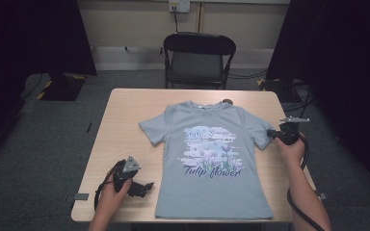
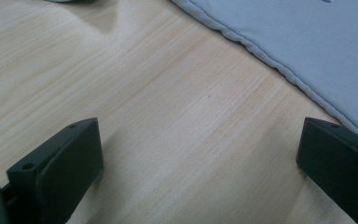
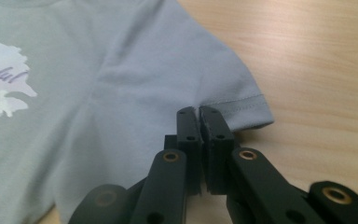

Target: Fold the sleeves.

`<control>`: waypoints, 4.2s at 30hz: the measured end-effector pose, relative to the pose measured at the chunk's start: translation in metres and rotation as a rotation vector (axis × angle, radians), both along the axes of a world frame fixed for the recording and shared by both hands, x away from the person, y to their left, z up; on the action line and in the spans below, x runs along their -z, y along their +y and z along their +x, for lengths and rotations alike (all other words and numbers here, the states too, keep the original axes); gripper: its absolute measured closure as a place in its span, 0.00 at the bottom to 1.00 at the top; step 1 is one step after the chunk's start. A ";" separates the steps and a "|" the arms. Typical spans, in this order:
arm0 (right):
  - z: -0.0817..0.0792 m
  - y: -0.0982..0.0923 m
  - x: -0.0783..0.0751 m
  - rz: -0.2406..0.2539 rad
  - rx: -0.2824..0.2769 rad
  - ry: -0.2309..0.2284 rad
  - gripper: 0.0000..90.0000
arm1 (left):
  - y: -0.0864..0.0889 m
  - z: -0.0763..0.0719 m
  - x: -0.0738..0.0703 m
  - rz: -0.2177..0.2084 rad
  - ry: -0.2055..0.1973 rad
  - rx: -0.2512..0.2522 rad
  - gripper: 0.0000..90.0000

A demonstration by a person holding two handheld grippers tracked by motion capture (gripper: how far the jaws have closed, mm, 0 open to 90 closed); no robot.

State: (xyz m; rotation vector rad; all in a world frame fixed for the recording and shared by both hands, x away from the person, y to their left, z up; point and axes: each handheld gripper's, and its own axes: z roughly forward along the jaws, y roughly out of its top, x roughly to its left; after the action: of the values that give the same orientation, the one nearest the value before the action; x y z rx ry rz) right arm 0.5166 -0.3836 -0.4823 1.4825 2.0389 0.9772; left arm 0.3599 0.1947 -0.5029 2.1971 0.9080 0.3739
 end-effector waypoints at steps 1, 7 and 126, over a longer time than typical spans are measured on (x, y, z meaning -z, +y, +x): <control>0.000 0.001 -0.001 0.006 -0.005 -0.005 0.97 | 0.000 0.000 0.000 0.000 0.000 0.000 0.00; 0.000 0.011 -0.010 0.012 -0.038 -0.025 0.97 | 0.000 0.000 0.000 0.000 0.000 0.000 0.00; 0.001 0.101 -0.028 0.059 -0.185 -0.026 0.42 | 0.000 0.000 0.000 0.000 0.000 0.000 0.00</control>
State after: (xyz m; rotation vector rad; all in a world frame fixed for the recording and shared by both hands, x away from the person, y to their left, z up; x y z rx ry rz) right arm 0.5180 -0.2824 -0.4542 1.3205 2.1758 1.1311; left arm 0.3598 0.1947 -0.5029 2.1974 0.9079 0.3744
